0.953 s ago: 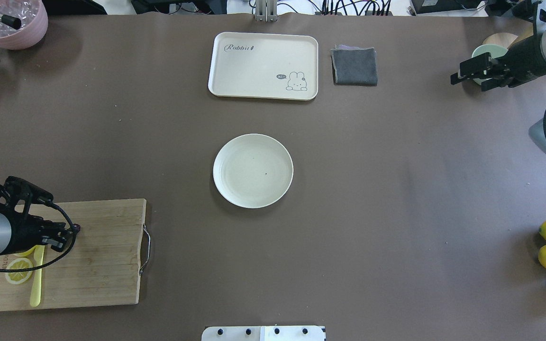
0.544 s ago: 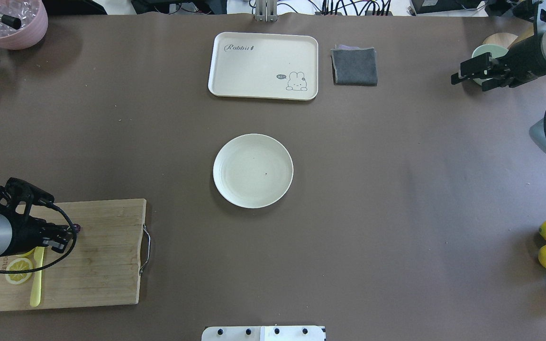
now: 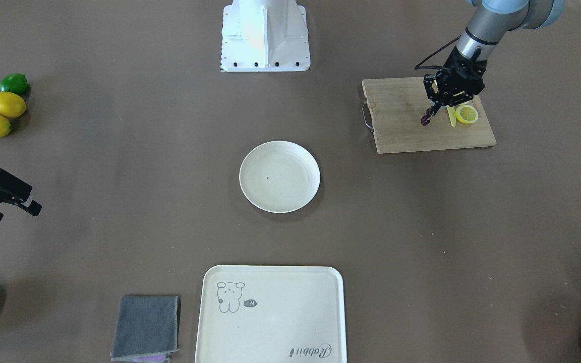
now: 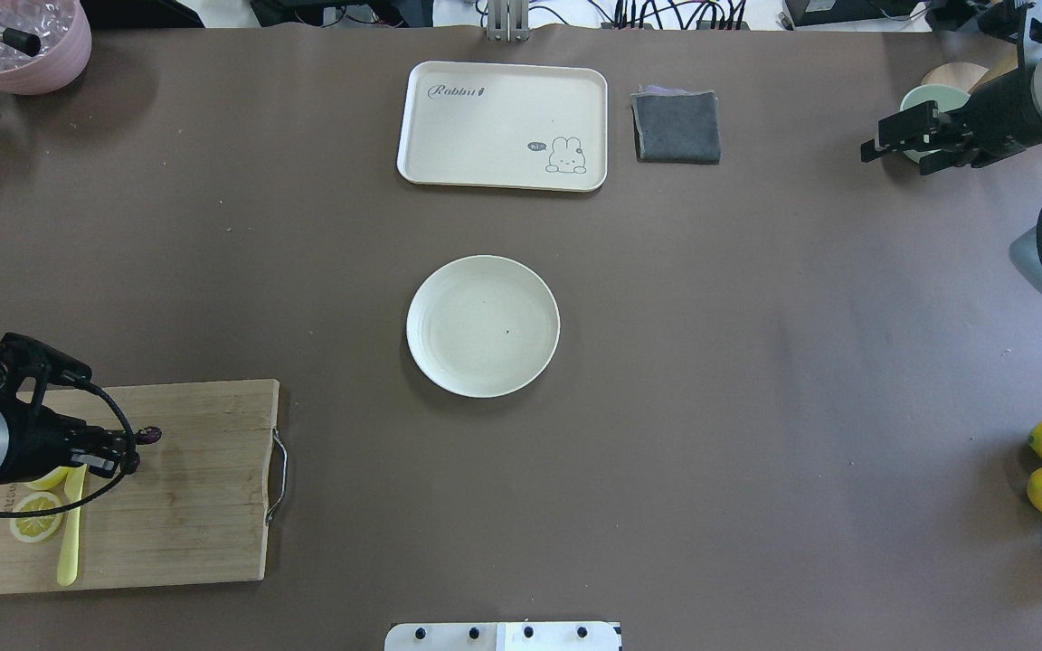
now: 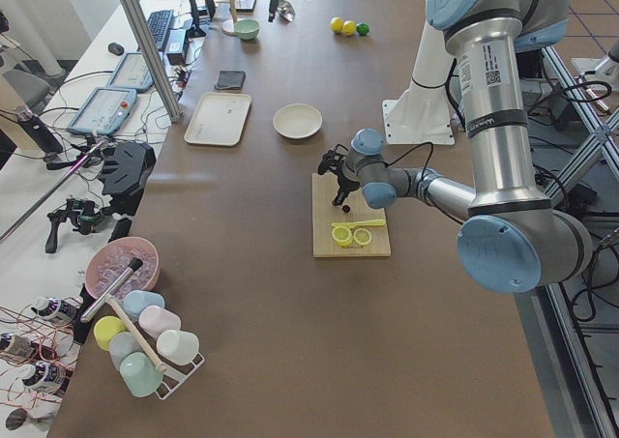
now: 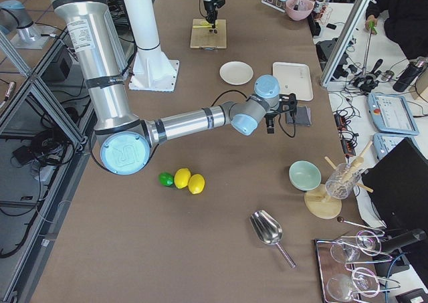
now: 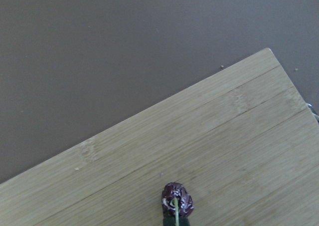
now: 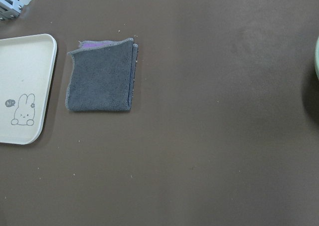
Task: Place red cherry on plate
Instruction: 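Lift the cherry with the left gripper and carry it over the plate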
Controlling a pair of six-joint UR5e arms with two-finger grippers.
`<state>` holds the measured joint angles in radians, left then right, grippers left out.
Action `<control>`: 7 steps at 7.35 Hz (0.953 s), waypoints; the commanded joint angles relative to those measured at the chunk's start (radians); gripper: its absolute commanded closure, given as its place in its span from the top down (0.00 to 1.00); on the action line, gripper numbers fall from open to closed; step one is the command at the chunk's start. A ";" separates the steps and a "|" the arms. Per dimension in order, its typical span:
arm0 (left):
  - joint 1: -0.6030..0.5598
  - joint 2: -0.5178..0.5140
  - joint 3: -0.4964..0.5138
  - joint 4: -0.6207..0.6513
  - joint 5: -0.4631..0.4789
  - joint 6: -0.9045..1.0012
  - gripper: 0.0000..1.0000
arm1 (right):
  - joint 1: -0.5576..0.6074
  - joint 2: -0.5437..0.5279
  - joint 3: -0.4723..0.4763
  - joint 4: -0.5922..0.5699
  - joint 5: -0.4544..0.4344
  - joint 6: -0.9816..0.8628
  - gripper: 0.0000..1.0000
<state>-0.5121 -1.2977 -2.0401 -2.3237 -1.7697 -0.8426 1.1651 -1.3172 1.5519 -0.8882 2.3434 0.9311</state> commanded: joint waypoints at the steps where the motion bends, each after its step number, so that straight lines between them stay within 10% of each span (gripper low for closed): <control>1: -0.112 -0.018 -0.049 0.000 -0.081 0.000 0.00 | 0.005 0.001 -0.001 -0.002 0.005 0.000 1.00; 3: -0.183 -0.148 -0.043 0.023 -0.158 -0.001 0.00 | 0.005 0.001 -0.001 -0.003 0.007 0.000 1.00; 5: -0.181 -0.451 -0.020 0.302 -0.156 -0.030 0.00 | 0.005 0.000 0.001 -0.002 0.007 0.000 1.00; 7: -0.093 -0.734 0.140 0.415 -0.040 -0.127 0.00 | 0.005 -0.002 0.001 -0.002 0.002 0.002 1.00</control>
<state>-0.6627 -1.8673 -1.9928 -1.9743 -1.8886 -0.9209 1.1704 -1.3184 1.5521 -0.8899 2.3470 0.9315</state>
